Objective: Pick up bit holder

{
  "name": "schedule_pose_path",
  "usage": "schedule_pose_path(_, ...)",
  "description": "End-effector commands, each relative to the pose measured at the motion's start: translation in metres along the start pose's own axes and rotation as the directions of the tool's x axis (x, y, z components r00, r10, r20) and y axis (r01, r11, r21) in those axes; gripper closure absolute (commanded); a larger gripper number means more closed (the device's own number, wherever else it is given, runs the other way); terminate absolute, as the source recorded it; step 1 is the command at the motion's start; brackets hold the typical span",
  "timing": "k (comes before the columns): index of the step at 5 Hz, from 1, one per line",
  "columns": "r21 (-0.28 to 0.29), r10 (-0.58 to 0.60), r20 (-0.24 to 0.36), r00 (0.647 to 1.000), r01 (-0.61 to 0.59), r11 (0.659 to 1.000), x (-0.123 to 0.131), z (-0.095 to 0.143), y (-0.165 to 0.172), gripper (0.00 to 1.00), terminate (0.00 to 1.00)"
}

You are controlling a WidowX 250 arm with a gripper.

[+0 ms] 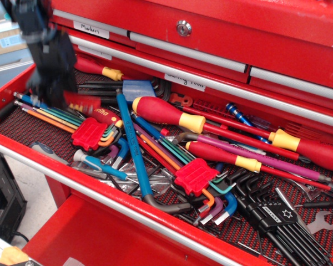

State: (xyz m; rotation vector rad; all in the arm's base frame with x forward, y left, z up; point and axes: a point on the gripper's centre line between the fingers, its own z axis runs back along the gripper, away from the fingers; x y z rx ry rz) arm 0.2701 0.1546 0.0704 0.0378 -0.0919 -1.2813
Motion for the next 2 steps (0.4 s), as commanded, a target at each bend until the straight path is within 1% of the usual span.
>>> schedule_pose_path(1,0.162,0.064,-0.140,0.988,-0.041,0.986,0.026,0.103,0.011,1.00,0.00)
schedule_pose_path(2,0.219,0.021,-0.157,0.987,0.014,0.976,0.036,0.138,0.009,1.00,1.00)
